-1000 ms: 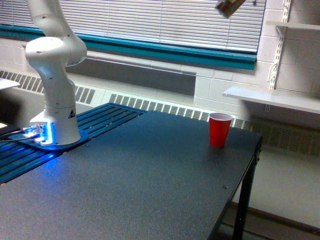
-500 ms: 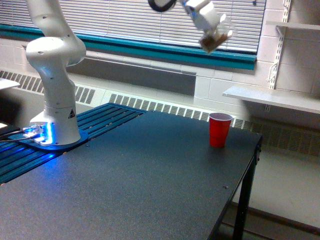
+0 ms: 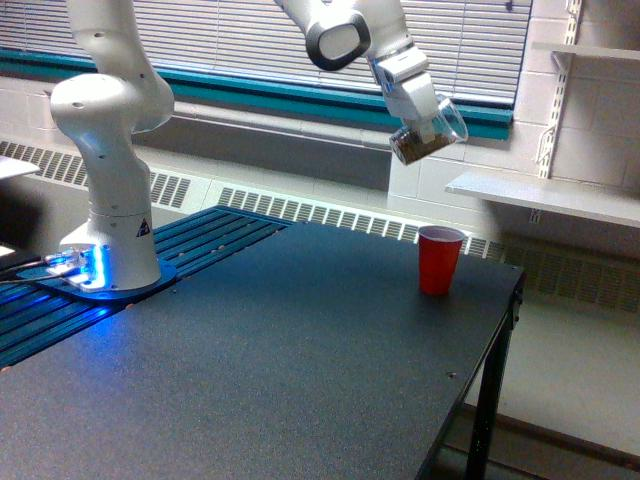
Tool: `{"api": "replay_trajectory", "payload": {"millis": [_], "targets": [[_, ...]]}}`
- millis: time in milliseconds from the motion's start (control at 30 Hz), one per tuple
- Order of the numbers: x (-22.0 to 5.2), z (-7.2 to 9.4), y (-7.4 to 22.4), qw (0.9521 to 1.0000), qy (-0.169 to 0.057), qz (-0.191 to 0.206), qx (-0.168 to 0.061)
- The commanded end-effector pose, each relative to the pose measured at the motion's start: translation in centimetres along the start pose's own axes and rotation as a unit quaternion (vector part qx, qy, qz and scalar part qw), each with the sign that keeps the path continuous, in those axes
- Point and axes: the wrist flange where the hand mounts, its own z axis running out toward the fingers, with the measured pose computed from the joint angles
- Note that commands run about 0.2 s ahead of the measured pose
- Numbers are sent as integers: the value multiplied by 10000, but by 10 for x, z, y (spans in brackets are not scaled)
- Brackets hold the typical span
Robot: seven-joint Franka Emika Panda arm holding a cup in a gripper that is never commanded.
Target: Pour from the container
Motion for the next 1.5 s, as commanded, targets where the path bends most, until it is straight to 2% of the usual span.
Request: {"api": "replay_trajectory", "payload": {"millis": [33,800,1167,1500], "targets": [[3,2,-14,9998,66,180,40],[-35,45,-12,9980,-496,-77,-386],[-41,70,-5,9951,-654,-139,-724],[-39,88,-4,9930,-751,-115,-904]]}}
